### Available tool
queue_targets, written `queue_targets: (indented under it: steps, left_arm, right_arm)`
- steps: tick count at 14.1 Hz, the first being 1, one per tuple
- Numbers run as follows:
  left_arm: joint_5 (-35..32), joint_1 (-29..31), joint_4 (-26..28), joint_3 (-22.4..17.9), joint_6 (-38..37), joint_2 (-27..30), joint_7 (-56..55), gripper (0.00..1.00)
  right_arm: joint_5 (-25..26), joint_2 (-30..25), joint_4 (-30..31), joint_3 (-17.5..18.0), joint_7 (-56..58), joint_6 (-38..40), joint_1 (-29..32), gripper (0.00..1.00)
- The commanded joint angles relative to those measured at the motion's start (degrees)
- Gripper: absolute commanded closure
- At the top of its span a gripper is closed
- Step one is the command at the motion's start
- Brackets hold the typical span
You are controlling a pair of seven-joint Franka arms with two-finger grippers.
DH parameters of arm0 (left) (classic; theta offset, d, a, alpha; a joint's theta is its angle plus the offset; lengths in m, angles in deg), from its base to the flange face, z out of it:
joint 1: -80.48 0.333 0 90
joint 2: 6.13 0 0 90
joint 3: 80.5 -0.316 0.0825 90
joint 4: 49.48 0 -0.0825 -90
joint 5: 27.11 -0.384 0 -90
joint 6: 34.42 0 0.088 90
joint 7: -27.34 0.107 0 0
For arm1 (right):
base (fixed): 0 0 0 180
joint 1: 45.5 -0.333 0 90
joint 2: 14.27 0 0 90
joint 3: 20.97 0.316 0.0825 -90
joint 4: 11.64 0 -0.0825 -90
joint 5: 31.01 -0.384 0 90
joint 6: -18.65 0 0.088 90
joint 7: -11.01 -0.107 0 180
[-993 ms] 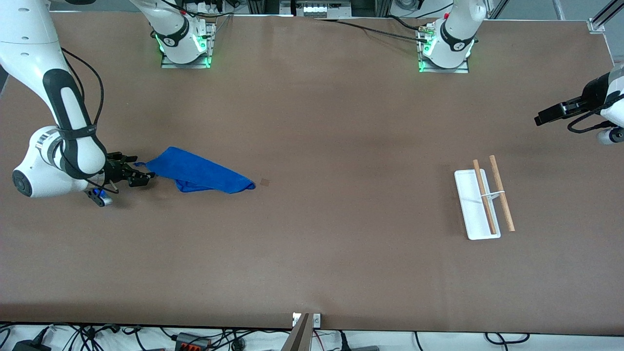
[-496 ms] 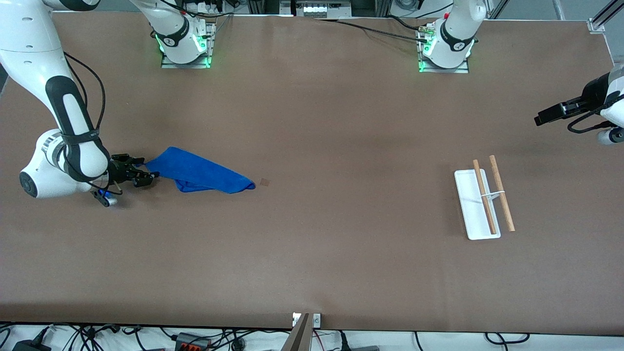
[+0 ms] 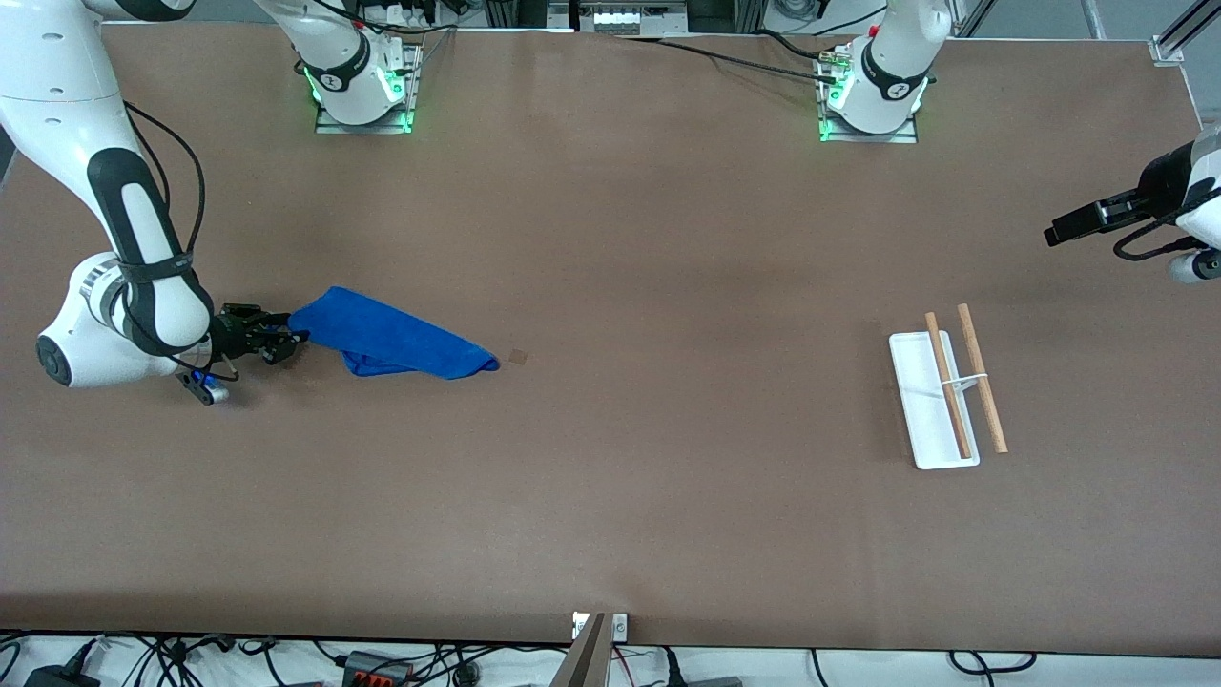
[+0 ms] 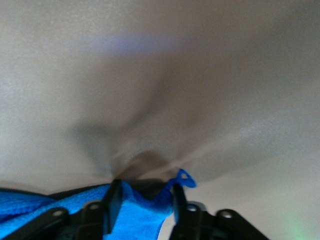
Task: Pass towel and hang on rack
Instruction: 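Lower the right gripper and pinch the blue towel's corner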
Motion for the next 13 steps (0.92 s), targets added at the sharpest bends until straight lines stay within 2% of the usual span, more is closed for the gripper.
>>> queue_targets:
  steps: [1, 6, 7, 13]
  left_arm:
    - [1.0, 0.5, -2.0, 0.1, -1.4, -0.9, 0.0, 0.0]
    - [1.0, 0.6, -2.0, 0.1, -1.4, -0.9, 0.0, 0.0]
    - [1.0, 0.6, -2.0, 0.1, -1.4, -0.9, 0.0, 0.0]
    - [1.5, 0.6, -2.0, 0.1, -1.4, -0.9, 0.0, 0.0]
  right_arm:
    - [-1.2, 0.3, 0.0, 0.6, 3.9, 0.2, 0.7, 0.66]
    - [-1.0, 0.0, -0.1, 0.6, 6.4, 1.0, 0.2, 0.88]
    - [-1.0, -0.1, -0.2, 0.6, 7.5, 1.2, 0.1, 0.98]
    - [-0.3, -0.9, -1.8, 0.7, 11.0, 3.7, 0.0, 1.0]
